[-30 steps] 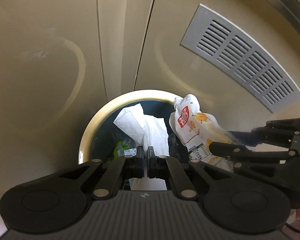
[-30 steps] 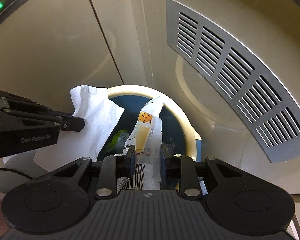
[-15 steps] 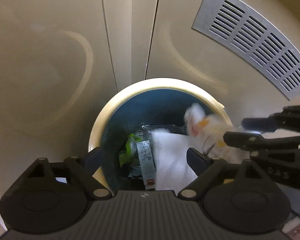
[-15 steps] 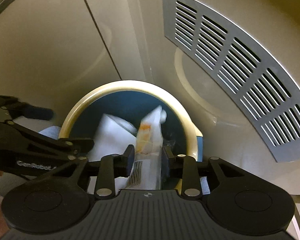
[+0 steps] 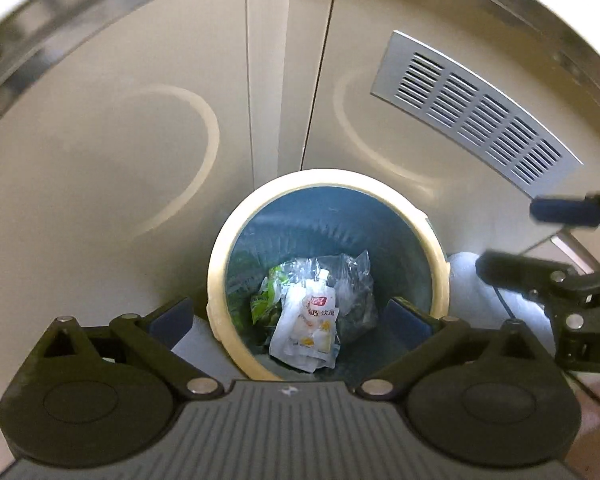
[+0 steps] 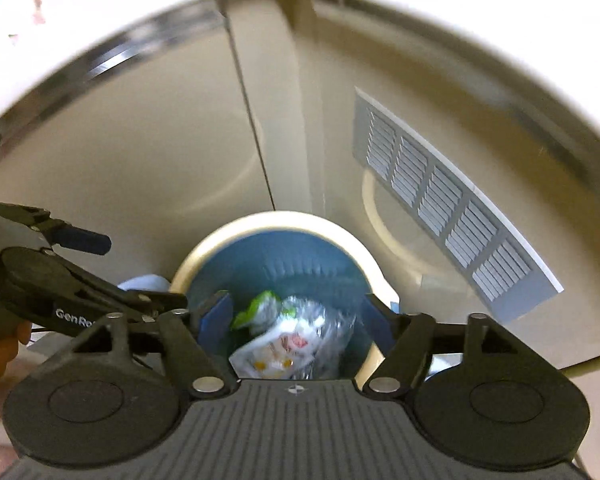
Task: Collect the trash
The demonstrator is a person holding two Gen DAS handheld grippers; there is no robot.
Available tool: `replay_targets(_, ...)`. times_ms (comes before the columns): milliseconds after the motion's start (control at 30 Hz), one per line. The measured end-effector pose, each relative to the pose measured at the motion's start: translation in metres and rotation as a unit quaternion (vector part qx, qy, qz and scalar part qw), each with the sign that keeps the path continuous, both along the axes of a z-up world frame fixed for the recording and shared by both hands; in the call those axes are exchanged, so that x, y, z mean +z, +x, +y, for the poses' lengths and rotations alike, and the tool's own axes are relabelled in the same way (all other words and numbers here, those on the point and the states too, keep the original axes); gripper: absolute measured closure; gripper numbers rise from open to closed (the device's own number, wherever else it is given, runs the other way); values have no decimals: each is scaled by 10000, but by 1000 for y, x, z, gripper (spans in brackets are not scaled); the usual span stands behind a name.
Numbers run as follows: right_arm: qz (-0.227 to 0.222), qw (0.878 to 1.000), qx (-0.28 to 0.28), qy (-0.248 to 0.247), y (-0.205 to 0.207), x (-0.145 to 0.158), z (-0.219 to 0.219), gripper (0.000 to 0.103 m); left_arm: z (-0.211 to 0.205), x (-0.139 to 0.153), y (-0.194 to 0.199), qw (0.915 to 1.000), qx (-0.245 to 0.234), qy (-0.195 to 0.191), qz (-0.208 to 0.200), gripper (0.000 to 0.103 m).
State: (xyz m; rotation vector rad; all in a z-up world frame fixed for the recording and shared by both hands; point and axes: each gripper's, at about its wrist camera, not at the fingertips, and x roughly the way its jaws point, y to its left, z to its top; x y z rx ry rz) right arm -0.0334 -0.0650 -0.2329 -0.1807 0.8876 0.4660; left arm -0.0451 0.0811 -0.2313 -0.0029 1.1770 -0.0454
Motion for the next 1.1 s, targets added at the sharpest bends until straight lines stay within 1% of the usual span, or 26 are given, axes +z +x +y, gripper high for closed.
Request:
replay_targets(67,-244,9995,109,-159,-12,6,3,22,-3,5,-7,9998,-65,150,-61,0)
replay_targets(133,-366,9989,167,-243,-19,9,4,20,-6,10,-13,9994,-95,288,-164,0)
replay_targets(367,-638,9973,191,-301,-35,21,2,19,-8,27,-29,9980,-157,426,-447,0)
replay_targets(567,-844,9958,168,-326,-50,29,0,19,-14,42,-40,9952,-280,629,-702,0)
replay_targets(667,-903,9951,183,-367,-55,31,1,18,-14,45,-43,9944,-280,663,-774,0)
replay_targets(1100,-1022,9931,297,-493,-64,33,11,17,-9,45,-49,9942,-234,620,-841,0)
